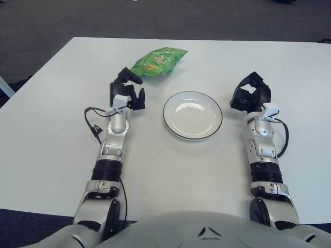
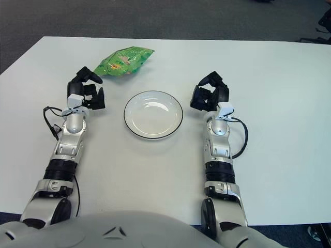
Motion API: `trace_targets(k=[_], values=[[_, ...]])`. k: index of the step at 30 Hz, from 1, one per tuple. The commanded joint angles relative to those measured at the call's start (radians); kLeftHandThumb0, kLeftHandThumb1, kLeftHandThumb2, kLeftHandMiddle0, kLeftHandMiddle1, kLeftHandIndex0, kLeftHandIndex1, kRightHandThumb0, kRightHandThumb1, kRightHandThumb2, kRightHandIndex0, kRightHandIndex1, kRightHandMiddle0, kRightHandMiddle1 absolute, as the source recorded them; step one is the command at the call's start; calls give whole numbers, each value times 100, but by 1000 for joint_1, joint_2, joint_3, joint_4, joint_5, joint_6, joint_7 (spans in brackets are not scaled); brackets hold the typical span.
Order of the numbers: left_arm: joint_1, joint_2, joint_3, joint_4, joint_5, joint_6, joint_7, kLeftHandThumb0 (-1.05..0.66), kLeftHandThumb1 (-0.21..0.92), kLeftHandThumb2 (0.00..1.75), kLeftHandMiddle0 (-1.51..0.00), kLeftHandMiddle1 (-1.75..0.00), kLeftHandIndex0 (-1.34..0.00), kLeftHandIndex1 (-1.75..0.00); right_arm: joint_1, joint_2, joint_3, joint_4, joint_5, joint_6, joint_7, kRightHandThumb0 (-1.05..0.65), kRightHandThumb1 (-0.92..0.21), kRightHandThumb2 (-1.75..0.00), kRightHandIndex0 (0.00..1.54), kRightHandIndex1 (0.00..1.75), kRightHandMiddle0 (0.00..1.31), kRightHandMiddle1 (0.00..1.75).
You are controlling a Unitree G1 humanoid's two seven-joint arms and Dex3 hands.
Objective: Put the snack into the plate.
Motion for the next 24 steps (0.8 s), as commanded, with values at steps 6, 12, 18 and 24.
trace_targets(k=[6, 12, 18, 24], values=[[-25, 68, -37, 14, 135, -16, 67, -49, 28, 136, -129, -175, -64, -175, 119, 21, -2, 59, 5, 12, 8, -52, -21, -144, 132, 175, 70, 175], [-57, 104, -54, 21, 184, -25, 89, -49, 28, 136, -129, -175, -64, -175, 118, 22, -4, 58, 7, 17, 7, -52, -21, -145, 132, 175, 70, 175], [-98, 157, -63, 32, 222, -33, 89, -49, 28, 137, -129, -175, -65, -175, 120, 20, -2, 61, 8, 9, 15, -53, -21, -145, 132, 175, 70, 175], [-127, 197, -73, 38, 266, -49, 113, -49, 28, 136, -127, -175, -64, -175, 119, 18, -2, 68, 10, -3, 28, -53, -21, -145, 132, 175, 71, 175]])
